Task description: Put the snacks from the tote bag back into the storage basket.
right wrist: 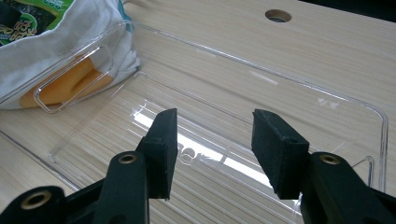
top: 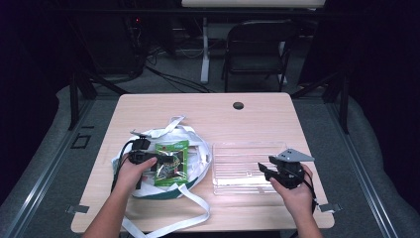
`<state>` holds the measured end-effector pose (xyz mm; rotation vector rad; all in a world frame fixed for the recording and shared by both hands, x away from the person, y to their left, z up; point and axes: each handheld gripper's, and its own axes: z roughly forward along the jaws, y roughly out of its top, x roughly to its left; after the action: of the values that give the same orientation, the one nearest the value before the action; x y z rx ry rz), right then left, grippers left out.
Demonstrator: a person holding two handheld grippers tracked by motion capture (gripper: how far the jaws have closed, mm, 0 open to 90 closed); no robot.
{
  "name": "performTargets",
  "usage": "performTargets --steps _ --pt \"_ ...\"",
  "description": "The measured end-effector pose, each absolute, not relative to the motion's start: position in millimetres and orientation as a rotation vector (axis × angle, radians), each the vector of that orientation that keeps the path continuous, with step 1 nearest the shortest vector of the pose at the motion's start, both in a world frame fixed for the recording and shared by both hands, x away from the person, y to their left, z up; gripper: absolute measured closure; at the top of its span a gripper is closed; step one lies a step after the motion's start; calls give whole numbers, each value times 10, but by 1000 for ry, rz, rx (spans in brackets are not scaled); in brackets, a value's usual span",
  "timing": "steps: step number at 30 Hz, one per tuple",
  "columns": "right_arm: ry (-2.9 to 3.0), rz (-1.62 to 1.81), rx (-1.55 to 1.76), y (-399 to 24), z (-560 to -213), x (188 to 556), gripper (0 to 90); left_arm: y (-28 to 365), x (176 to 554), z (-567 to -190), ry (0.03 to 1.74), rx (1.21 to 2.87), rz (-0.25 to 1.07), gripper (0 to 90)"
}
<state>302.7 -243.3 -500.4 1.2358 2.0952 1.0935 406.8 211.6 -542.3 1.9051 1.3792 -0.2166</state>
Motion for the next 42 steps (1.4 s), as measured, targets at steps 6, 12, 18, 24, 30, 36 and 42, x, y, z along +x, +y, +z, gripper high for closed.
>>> performTargets --steps 6,12,18,24,30,36,42 --pt "2100 1089 1233 -2436 -5002 3026 510 2113 4071 -5440 1379 1906 -226 356" --pt "2100 1090 1234 -2433 -5005 3026 510 2090 4071 -5456 1370 1912 -238 367" --pt "2101 1092 1234 -2432 -5007 3027 510 2095 4078 -5472 1362 1906 -270 389" --pt "2107 1091 1233 -2435 -5011 3030 510 2095 4069 -5444 1338 1913 -278 459" --pt "2102 1091 1237 -2432 -5016 3030 510 2096 4050 -5380 1305 1919 -262 501" --pt "2098 1096 1239 -2431 -5021 3030 510 2120 4030 -5314 1259 1928 -261 555" --pt "2098 1096 1242 -2436 -5025 3033 510 2121 4015 -5272 1244 1928 -262 598"
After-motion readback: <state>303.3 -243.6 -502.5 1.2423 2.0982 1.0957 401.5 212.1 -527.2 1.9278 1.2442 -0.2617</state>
